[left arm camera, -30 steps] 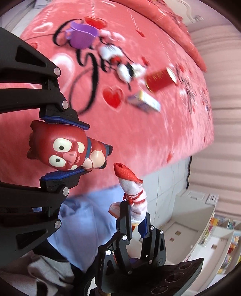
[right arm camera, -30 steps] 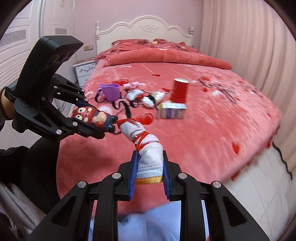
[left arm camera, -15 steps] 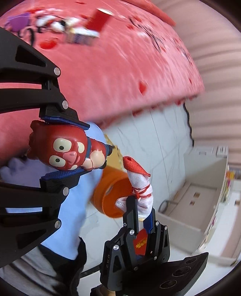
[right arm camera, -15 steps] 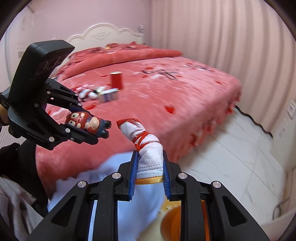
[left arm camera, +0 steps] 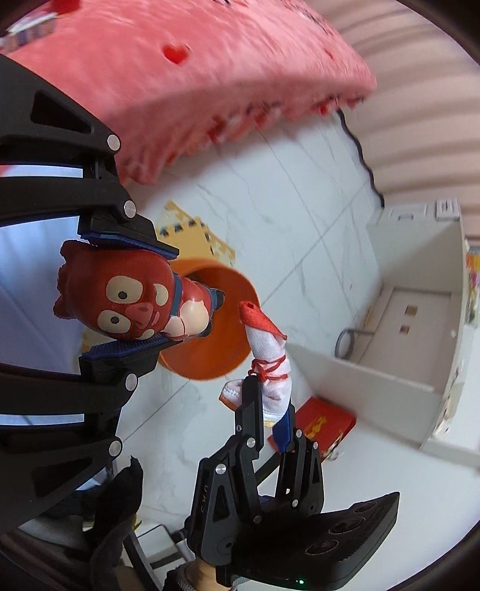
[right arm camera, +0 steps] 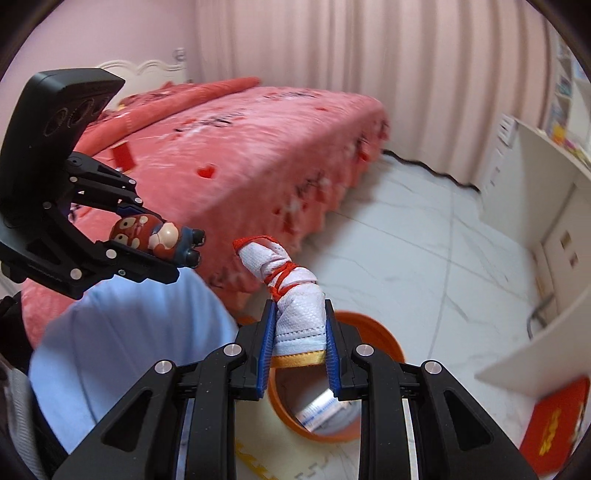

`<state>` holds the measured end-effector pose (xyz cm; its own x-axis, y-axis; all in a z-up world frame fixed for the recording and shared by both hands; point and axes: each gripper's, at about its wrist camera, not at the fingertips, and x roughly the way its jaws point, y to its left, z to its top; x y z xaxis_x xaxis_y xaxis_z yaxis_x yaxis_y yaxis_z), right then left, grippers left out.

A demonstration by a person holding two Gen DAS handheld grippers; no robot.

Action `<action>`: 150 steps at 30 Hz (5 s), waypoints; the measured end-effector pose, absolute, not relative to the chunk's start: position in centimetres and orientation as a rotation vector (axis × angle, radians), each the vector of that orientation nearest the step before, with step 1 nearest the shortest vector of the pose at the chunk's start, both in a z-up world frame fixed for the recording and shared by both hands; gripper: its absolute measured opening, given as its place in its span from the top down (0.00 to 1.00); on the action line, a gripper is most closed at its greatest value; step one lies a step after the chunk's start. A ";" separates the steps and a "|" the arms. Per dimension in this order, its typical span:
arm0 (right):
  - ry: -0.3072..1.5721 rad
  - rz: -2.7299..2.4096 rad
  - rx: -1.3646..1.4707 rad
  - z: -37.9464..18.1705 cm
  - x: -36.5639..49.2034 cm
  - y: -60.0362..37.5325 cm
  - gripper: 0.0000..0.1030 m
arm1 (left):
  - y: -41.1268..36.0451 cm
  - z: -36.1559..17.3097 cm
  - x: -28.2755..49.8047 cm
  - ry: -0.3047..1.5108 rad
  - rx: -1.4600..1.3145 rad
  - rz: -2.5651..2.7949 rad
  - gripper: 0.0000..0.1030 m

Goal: Collect trash
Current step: 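Carry the sock and the red figurine over the orange bucket, then open both tools to drop the sock and figurine into the bucket, then move both tools back over the remaining items on the bed, then grasp the small white carton with the right tool while the left tool grasps the tissue bundle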

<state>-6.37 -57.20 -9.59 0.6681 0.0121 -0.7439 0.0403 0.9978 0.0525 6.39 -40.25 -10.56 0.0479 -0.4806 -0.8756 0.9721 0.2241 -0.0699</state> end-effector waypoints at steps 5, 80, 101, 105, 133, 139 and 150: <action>0.870 -0.098 0.126 -11.6 -7.6 -60.8 0.76 | -44.0 -12.4 5.7 0.984 0.695 -1.305 0.60; 0.867 -0.024 0.127 -9.0 -2.0 -55.4 0.12 | -36.0 -10.3 7.9 0.952 0.590 -1.024 0.12; 0.801 0.416 -0.058 -5.1 8.6 -33.9 0.11 | -12.5 -7.0 10.8 0.969 0.280 -0.504 0.12; 0.797 0.475 -0.085 -4.9 10.6 -30.3 0.11 | -9.3 -6.8 12.1 0.966 0.239 -0.449 0.12; 0.860 0.551 -0.153 -11.2 27.6 -18.3 0.11 | -2.2 -10.4 26.2 1.013 0.232 -0.365 0.12; 0.874 0.531 -0.172 -12.8 29.5 -17.7 0.10 | -1.7 -11.2 27.6 1.031 0.216 -0.360 0.12; 0.874 0.575 -0.092 -12.3 29.1 -21.1 0.32 | -3.1 -13.1 29.6 1.052 0.223 -0.388 0.12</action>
<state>29.10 -21.06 -12.25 0.5010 0.4381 -0.7464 -0.5116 0.8455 0.1529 29.57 -3.14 -13.10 0.4370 -0.2043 -0.8759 0.4139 0.9103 -0.0058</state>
